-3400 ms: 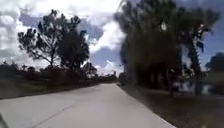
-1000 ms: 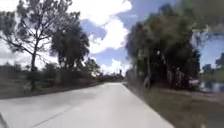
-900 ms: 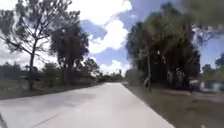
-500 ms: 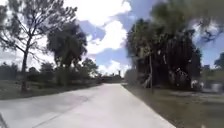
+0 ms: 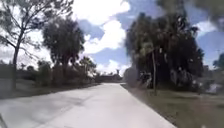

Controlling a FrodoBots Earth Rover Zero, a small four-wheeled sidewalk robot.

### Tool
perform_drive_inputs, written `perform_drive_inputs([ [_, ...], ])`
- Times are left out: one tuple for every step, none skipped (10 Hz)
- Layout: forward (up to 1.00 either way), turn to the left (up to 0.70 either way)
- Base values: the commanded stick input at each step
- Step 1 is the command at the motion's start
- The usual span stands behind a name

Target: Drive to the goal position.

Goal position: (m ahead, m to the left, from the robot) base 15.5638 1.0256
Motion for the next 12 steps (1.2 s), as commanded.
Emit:
perform_drive_inputs([
  [1.0, 0.0],
  [1.0, 0.0],
  [1.0, 0.0],
  [1.0, 0.0],
  [1.0, 0.0],
  [1.0, 0.0],
  [1.0, 0.0],
  [1.0, 0.0],
  [1.0, 0.0],
  [1.0, 0.0],
  [1.0, 0.0],
  [1.0, 0.0],
])
